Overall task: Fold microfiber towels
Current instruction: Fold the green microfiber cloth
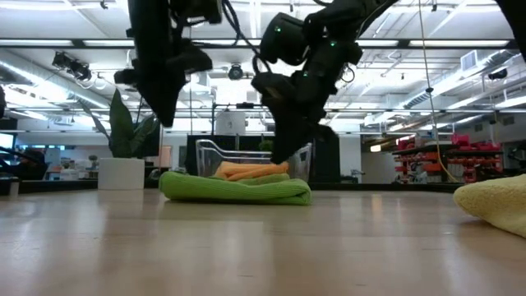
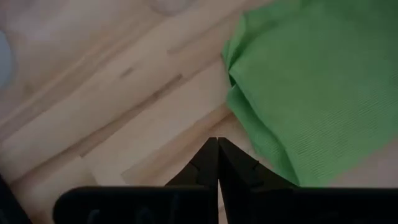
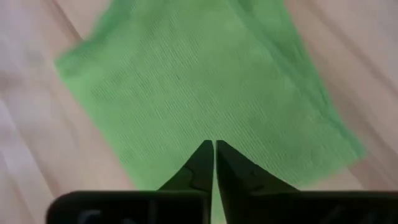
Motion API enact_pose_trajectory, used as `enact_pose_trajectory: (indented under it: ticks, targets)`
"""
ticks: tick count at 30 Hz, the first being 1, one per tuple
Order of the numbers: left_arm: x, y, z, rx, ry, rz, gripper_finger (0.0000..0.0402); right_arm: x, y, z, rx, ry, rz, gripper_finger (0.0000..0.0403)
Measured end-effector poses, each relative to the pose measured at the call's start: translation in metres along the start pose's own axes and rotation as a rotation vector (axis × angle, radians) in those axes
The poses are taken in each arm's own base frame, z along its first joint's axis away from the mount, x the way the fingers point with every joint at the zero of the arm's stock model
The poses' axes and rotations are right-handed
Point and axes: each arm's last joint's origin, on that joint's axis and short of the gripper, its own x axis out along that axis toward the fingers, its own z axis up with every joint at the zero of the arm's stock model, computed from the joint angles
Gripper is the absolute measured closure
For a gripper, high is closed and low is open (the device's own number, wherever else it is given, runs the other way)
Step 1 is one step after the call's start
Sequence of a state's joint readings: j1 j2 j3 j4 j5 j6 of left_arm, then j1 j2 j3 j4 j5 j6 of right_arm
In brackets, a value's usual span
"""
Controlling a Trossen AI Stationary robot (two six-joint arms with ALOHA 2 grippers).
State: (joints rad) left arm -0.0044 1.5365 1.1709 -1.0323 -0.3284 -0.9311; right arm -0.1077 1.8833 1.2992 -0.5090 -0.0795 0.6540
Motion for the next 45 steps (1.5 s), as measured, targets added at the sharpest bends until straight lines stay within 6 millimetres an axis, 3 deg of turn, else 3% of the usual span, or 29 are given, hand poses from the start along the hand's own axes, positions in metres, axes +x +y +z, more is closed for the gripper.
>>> enact_pose_trajectory:
  ticks: [4,8,15,20,28,40,45]
  targets:
    - [0.017,-0.008,-0.002,0.021,0.062,0.033,0.0376,0.011,0.000,-0.003,-0.006,0.021,-0.011,0.0397]
    - [0.026,-0.013,-0.003,0.028,0.083,0.045,0.0369,0.014,-0.003,-0.008,0.006,0.018,-0.034,0.0394]
    - [0.032,-0.029,-0.002,0.016,0.047,-0.051,0.0386,0.029,-0.032,-0.031,0.076,0.095,-0.117,0.0398]
    - [0.035,-0.031,-0.003,0.014,0.042,-0.051,0.0392,0.034,-0.037,-0.052,0.103,0.135,-0.148,0.0396]
    - [0.036,-0.034,0.001,0.000,-0.035,-0.029,0.0371,0.015,-0.037,-0.074,0.115,0.147,-0.194,0.0398]
    - [0.035,-0.042,0.011,-0.014,-0.151,-0.102,0.0390,-0.015,-0.078,-0.101,0.307,0.062,-0.226,0.0398]
    - [0.038,-0.042,0.020,-0.011,-0.171,-0.143,0.0386,-0.034,-0.080,-0.100,0.334,-0.037,-0.169,0.0388]
